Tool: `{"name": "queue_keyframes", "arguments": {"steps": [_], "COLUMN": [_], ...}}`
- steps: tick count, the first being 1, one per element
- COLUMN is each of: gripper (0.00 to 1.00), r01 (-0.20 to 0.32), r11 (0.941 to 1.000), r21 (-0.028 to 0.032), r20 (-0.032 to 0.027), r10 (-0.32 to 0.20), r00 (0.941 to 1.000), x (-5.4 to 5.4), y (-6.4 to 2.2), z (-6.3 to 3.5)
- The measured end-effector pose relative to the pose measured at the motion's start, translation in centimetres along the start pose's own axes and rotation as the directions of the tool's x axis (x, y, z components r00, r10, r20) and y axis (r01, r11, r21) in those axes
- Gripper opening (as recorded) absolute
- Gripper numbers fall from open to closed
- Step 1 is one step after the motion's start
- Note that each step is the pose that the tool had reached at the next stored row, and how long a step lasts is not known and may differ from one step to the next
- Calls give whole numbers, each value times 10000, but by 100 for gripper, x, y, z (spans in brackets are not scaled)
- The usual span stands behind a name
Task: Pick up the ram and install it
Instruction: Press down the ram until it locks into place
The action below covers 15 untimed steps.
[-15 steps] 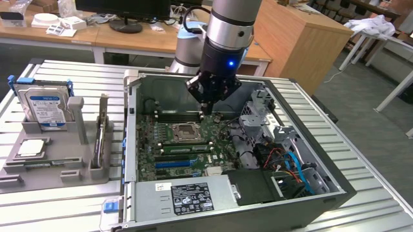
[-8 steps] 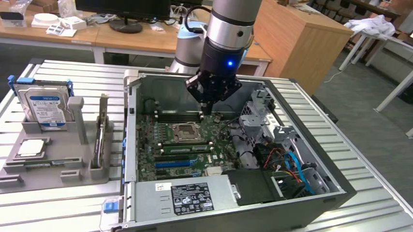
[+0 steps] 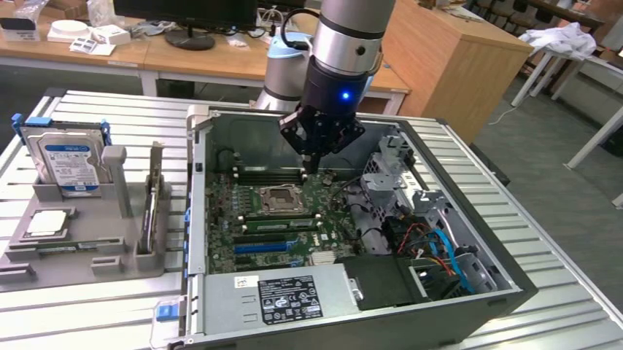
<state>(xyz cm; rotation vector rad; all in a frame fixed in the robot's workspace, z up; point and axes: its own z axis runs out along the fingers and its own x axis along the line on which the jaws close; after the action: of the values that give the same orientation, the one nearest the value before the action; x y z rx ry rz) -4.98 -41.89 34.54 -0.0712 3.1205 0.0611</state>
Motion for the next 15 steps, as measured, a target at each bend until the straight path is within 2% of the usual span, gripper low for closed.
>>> {"name": "queue_keyframes", "arguments": {"steps": [5,15], "gripper": [11,11], "r01": [-370,-271], "r11": [9993,9996], "r21": [6,-3], "r20": [-9,-15], "r10": [370,271], "r00": [9993,9996], "x": [0,-1], "y": [0,1], "z": [0,0]}}
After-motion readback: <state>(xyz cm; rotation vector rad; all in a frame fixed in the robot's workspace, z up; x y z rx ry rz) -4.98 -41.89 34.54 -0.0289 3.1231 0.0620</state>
